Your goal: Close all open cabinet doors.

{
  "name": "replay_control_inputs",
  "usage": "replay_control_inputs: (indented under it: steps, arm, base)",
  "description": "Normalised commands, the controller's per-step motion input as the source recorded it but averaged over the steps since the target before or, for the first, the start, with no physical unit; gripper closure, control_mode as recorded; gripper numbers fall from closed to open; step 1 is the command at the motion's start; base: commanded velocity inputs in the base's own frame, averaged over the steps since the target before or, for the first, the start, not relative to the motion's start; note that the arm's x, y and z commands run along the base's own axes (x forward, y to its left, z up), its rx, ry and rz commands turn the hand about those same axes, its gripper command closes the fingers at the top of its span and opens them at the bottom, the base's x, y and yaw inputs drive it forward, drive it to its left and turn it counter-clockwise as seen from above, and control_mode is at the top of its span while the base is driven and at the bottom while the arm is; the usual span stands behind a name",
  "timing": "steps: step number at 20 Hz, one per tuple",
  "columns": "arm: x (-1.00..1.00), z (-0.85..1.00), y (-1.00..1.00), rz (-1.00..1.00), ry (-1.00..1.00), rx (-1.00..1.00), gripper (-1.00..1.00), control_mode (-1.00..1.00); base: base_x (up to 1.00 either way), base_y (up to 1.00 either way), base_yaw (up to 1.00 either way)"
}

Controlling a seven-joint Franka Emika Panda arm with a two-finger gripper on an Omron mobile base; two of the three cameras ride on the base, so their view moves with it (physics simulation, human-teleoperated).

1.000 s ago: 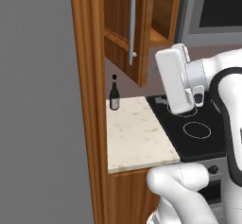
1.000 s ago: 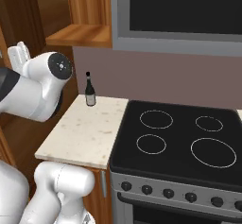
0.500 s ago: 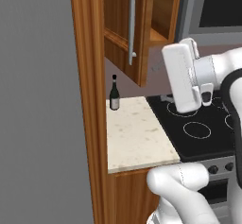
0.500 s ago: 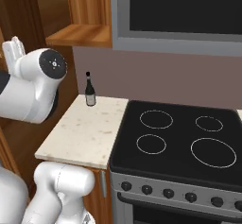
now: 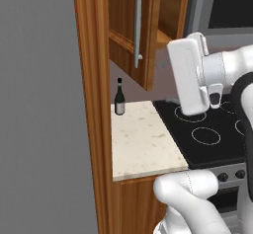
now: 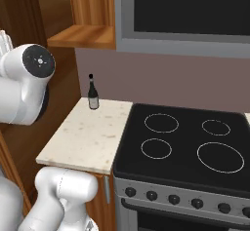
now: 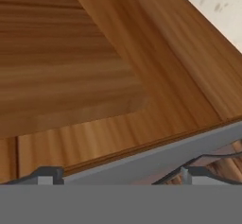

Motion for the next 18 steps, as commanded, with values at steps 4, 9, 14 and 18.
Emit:
replay_control_inputs:
  steps: [4,9,14,18]
  arm:
    - [0.0,0.15,0.24,0.0,-0.01,0.04,-1.0,-1.0]
    - [0.06,0.1,0.24,0.02,0.0,0.08,-1.0,-1.0]
    - [0.04,0.05,0.33,0.02,0.0,0.03,-1.0,-1.0]
    - [0.29,0.0,0.42,0.0,0.0,0.0,-1.0,-1.0]
  base:
    - [0.0,0.0,0.0]
    - [0.0,0.0,0.0]
    - [0.0,0.0,0.0]
    - [0.0,0.0,0.0]
